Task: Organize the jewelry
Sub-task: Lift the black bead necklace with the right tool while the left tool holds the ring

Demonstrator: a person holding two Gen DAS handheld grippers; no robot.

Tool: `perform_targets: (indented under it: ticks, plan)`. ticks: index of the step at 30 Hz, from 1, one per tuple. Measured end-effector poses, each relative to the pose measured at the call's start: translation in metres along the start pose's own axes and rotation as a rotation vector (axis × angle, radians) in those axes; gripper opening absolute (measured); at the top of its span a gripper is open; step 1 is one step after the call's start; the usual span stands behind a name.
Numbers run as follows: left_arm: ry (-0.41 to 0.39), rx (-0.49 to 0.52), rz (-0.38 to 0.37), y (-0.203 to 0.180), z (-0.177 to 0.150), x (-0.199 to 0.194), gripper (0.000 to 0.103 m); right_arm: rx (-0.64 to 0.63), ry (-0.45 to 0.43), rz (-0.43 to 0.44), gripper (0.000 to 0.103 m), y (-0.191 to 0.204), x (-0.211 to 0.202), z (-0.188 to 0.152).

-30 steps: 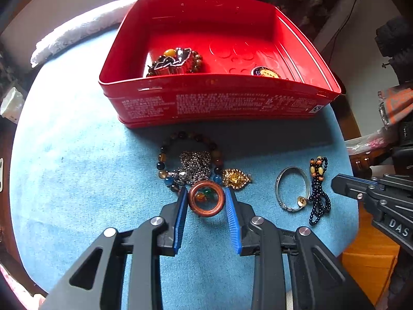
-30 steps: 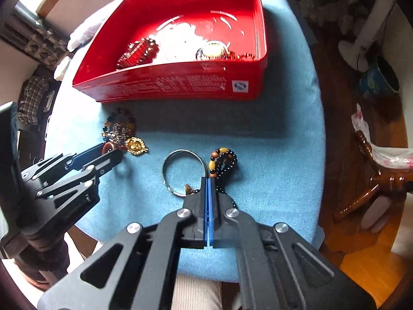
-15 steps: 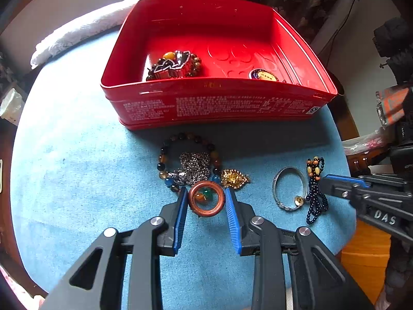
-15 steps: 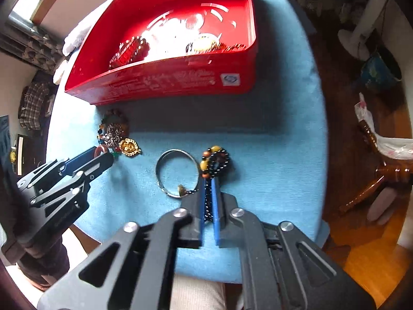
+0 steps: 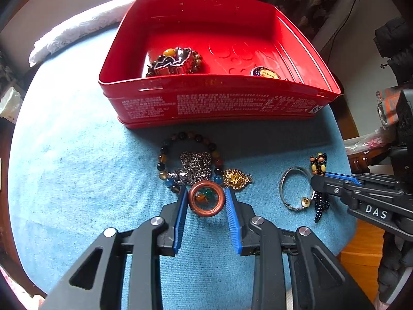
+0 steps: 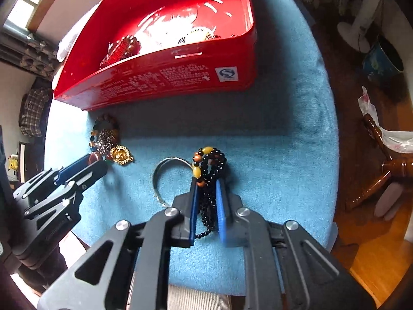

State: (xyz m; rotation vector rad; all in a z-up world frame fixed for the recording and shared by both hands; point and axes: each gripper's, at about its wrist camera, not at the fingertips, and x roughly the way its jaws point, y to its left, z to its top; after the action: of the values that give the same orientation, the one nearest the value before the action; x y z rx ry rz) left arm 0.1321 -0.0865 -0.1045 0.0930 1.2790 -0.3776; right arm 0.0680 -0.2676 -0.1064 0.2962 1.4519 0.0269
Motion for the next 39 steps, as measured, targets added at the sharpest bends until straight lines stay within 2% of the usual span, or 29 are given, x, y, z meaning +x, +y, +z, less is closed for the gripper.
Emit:
perform_targets:
  ticks: [7, 9, 12, 19, 25, 33, 39]
  plan:
    - [-0.008, 0.002, 0.001, -0.002, -0.001, -0.004, 0.029, -0.019, -0.021, 0.020, 0.012, 0.008, -0.012, 0.001]
    - [-0.010, 0.000, 0.000, -0.002, -0.002, -0.005, 0.029, -0.035, 0.008, -0.004, 0.014, 0.009, -0.003, 0.002]
    - [-0.012, 0.003, 0.002, -0.003, -0.002, -0.006, 0.029, -0.008, 0.032, 0.007, 0.012, 0.005, 0.007, -0.001]
    - [-0.007, 0.001, 0.000, -0.001, -0.002, -0.006, 0.029, 0.027, -0.051, 0.063, 0.007, -0.005, -0.012, 0.001]
    - [-0.010, 0.002, 0.000, -0.001, 0.000, -0.006, 0.029, -0.010, -0.061, 0.039, 0.007, 0.006, -0.022, 0.000]
    - [0.000, 0.011, 0.012, -0.002, -0.003, -0.001, 0.029, -0.064, -0.006, -0.021, 0.007, 0.022, -0.002, -0.005]
    - [-0.008, 0.014, 0.009, -0.004, -0.002, -0.003, 0.029, -0.091, -0.014, -0.033, 0.007, 0.029, -0.007, -0.005]
